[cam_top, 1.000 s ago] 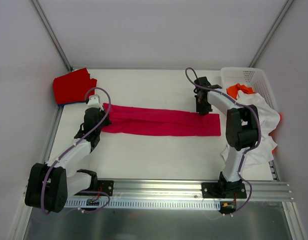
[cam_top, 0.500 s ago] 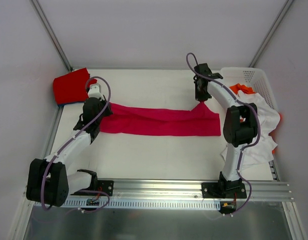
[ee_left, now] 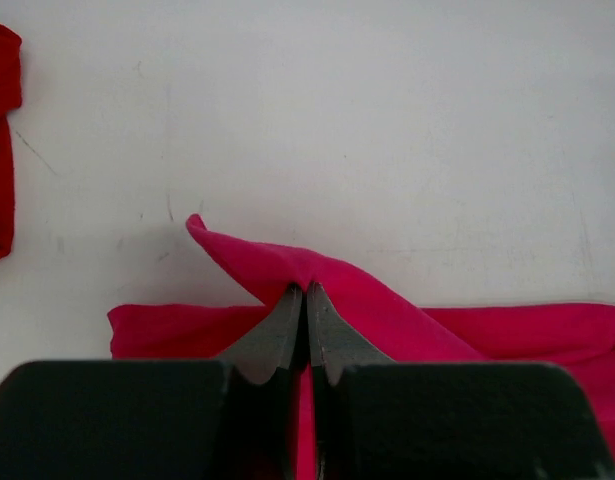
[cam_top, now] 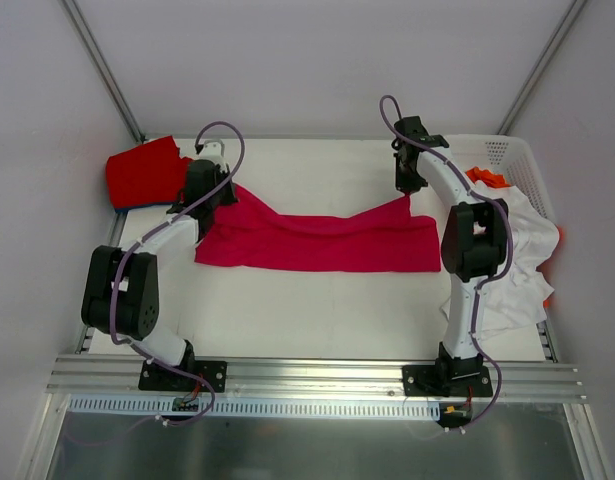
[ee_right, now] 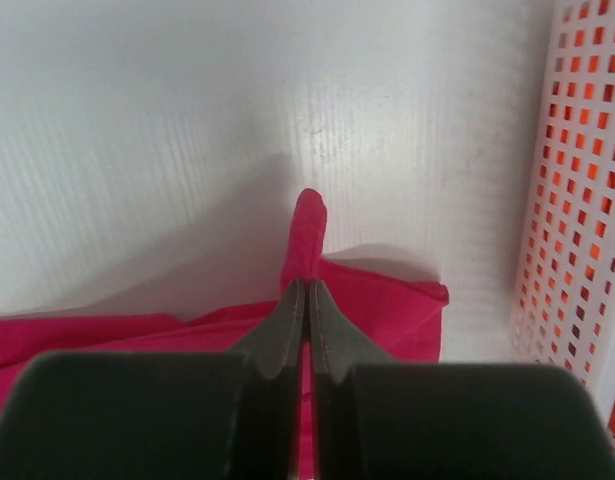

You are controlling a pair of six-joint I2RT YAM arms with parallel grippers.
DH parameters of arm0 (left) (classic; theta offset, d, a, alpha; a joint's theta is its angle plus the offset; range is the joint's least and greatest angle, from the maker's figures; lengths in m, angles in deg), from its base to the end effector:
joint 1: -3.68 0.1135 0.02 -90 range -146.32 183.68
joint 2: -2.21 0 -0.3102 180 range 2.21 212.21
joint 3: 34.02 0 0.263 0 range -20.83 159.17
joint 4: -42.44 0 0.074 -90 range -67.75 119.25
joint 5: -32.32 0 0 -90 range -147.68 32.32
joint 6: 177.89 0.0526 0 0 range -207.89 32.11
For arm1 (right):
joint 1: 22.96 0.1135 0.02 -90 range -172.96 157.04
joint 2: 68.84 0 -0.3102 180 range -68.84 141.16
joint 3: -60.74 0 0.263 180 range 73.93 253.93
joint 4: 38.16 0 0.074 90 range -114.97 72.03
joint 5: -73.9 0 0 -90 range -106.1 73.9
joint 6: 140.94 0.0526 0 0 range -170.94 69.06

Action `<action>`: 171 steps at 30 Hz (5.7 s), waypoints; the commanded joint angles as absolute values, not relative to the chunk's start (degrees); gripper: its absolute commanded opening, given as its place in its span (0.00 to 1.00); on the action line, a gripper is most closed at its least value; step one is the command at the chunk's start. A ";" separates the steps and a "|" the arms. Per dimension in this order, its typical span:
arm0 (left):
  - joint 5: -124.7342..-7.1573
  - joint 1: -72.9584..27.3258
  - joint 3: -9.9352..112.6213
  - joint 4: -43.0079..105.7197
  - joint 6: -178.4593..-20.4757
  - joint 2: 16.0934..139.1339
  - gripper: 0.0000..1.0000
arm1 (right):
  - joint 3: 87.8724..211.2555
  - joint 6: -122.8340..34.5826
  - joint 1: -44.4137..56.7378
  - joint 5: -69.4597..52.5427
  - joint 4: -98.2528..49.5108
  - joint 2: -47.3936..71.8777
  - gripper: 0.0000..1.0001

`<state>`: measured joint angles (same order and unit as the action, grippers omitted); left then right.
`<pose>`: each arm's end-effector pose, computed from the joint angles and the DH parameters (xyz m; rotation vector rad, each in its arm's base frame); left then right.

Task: Fold and stack the t-shirts
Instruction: Fold the tshirt

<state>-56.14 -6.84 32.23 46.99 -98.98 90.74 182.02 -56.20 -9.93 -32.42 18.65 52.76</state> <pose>0.3699 -0.0673 0.2853 -0.0279 1.8866 -0.2333 0.5032 0.1013 0.2717 -0.2970 2.5194 -0.3119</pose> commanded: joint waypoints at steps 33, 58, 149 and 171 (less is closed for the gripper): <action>-50.39 -6.86 53.44 66.69 -79.80 111.28 0.00 | 200.32 -59.64 -15.93 -30.87 15.91 61.06 0.01; -49.86 -6.86 30.42 86.12 -75.14 100.83 0.00 | 186.18 -57.27 -16.29 -33.85 14.50 55.28 0.01; -51.44 -9.50 17.14 32.51 -141.68 79.01 0.99 | 129.83 -49.45 -8.55 -30.68 4.56 2.63 0.99; -53.20 -9.41 34.97 30.22 -142.12 104.94 0.99 | 128.95 -50.41 -8.46 -35.70 9.40 -10.48 0.99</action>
<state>-51.73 -9.09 32.84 33.07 -142.85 100.99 128.82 -50.51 -8.79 -33.14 8.42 -8.50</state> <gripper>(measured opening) 0.990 0.993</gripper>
